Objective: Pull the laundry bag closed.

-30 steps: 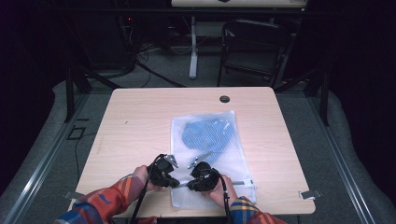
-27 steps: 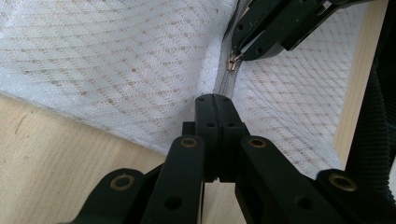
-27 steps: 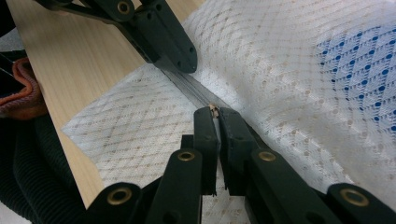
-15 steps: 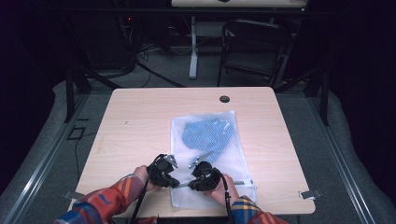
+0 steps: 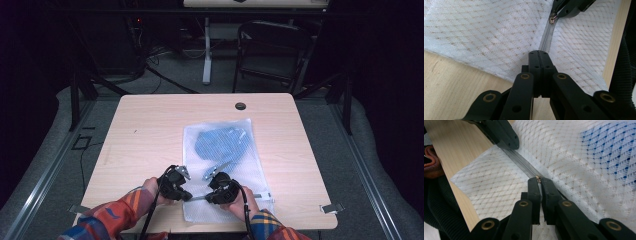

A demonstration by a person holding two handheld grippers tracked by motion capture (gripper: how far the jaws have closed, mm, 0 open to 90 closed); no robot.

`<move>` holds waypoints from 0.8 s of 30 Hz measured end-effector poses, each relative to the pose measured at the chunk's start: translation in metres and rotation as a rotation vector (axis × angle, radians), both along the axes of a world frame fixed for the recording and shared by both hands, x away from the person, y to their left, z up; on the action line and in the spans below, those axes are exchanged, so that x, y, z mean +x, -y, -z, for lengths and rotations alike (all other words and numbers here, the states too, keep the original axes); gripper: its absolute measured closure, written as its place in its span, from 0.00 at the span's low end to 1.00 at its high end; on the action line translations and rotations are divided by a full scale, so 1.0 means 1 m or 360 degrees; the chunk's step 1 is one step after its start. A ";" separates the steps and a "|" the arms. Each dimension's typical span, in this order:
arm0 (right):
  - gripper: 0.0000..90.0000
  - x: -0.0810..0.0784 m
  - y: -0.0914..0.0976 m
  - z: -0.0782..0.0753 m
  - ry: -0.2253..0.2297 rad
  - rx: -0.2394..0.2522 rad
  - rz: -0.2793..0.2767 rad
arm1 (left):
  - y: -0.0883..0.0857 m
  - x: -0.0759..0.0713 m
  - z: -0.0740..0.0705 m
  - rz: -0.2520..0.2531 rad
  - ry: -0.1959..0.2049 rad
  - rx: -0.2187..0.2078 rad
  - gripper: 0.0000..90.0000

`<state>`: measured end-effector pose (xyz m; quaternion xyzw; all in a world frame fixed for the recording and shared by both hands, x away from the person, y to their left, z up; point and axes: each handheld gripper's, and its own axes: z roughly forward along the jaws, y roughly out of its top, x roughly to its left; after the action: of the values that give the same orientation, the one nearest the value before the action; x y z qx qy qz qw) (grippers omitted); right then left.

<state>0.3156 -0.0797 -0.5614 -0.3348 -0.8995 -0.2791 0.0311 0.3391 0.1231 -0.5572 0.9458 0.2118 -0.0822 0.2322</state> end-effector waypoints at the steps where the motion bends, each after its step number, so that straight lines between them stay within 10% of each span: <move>1: 0.96 0.000 0.000 0.000 -0.0001 -0.0001 0.0000 | 0.000 0.000 0.000 0.0000 0.0000 0.0000 1.00; 24: 0.96 0.000 0.016 -0.002 -0.0018 -0.0035 0.0035 | -0.002 0.001 0.000 0.0011 0.0008 0.0019 1.00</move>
<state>0.3154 -0.0955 -0.5593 -0.3465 -0.8986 -0.2676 0.0294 0.3406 0.1247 -0.5573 0.9480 0.2085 -0.0795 0.2269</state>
